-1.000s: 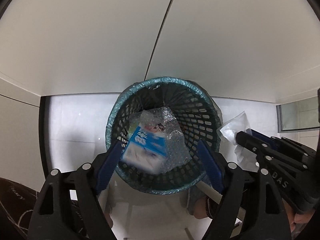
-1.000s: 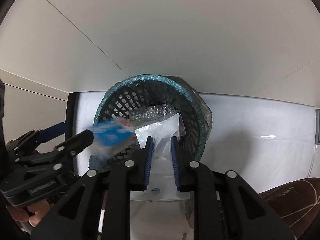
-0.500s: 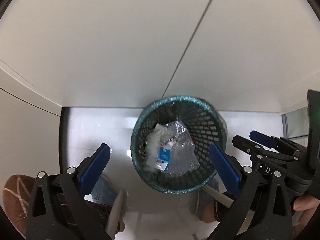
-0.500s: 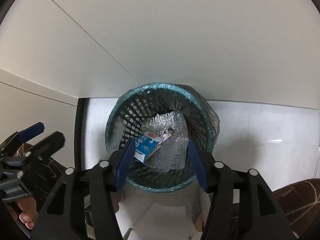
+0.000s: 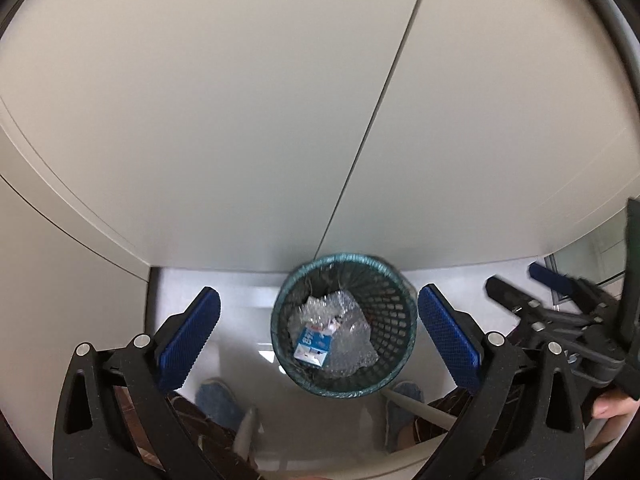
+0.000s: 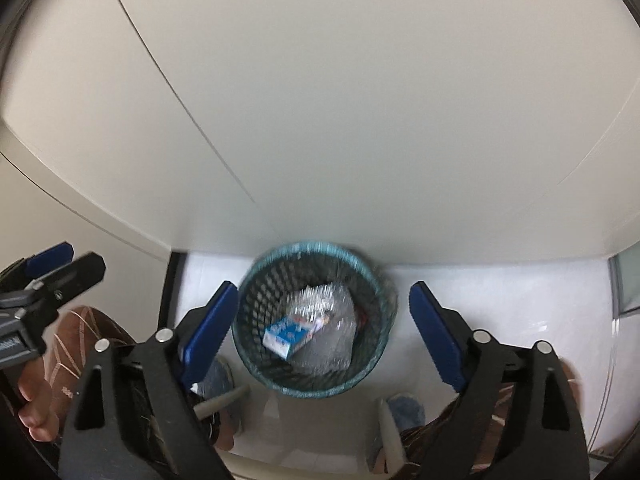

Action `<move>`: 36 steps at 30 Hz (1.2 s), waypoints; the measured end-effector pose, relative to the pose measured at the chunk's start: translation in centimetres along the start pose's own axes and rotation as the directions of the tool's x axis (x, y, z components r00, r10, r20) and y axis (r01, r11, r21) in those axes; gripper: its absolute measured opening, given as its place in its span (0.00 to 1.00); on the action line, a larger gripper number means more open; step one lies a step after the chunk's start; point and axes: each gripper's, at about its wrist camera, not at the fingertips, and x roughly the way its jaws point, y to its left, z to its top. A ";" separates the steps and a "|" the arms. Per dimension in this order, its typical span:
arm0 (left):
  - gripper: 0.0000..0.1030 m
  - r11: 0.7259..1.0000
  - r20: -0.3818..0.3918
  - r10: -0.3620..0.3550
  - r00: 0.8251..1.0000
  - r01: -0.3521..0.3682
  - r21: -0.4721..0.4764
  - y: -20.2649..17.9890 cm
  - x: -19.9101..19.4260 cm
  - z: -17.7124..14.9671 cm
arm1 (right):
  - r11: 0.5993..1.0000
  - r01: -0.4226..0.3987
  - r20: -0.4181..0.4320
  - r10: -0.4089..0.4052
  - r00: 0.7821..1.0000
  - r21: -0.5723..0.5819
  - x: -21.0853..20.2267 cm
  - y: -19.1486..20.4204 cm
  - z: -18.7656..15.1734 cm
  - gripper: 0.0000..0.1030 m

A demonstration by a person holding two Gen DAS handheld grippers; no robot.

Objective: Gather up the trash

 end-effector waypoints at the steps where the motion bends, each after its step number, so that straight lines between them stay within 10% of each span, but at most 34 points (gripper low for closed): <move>1: 0.94 1.000 0.014 0.001 1.000 -0.001 0.003 -0.2 -1.1 0.3 | 1.000 0.004 0.035 -0.004 0.999 -0.002 -1.7 0.1 0.4 0.85; 24: 0.94 0.990 0.359 0.133 0.924 -0.142 -0.001 -5.5 -28.9 5.7 | 0.990 0.143 0.432 -0.127 0.893 -0.004 -31.1 4.3 5.7 0.93; 36: 0.94 0.993 0.367 0.112 0.923 -0.121 0.003 -6.1 -31.3 5.9 | 0.987 0.156 0.454 -0.148 0.878 0.019 -35.5 4.9 6.0 0.93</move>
